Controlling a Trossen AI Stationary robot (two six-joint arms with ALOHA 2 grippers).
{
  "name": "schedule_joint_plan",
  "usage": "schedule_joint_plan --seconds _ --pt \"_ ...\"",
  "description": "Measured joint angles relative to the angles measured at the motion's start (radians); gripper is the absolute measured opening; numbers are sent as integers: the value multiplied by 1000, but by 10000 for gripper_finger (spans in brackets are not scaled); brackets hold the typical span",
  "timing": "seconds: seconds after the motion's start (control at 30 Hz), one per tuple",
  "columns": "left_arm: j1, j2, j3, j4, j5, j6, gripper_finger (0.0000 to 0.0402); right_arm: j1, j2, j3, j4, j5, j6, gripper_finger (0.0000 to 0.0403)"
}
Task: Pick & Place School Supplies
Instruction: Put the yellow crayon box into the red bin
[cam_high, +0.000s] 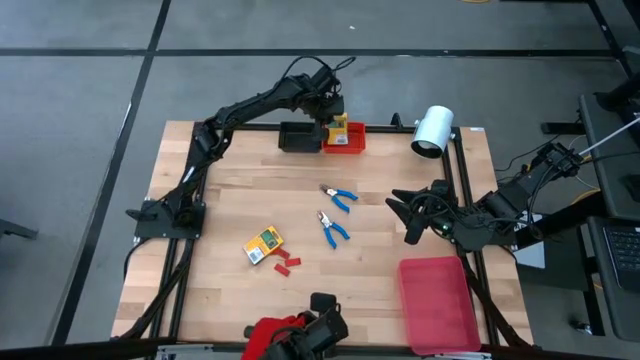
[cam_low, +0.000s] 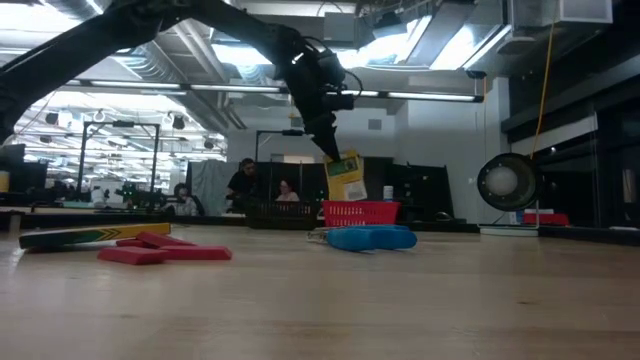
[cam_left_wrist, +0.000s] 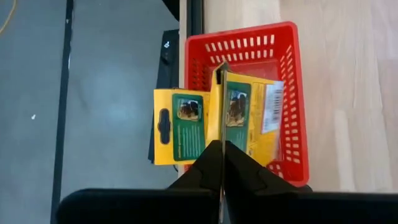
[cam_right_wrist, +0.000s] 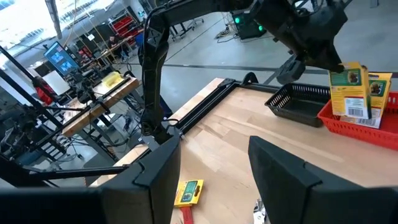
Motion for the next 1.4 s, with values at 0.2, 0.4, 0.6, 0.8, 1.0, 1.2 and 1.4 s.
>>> schedule_joint_plan --seconds 0.2,0.4,0.6,0.8,1.0,1.2,1.4 --pt "5 -2 0 3 -2 10 1 0 0 0 1 3 2 194" --pt "13 9 0 -1 -3 2 1 0 0 0 1 5 -1 194" --pt "10 40 1 3 -2 -5 1 0 0 0 2 5 -1 194" --pt "8 46 1 2 -12 0 4 3 0 0 2 5 3 194" --pt "8 47 1 26 7 11 28 4 0 0 2 5 3 194" --pt "13 38 1 94 -17 -20 77 4 0 0 2 5 6 194" --pt "36 -38 22 83 -91 -33 122 4 0 0 2 5 10 194"
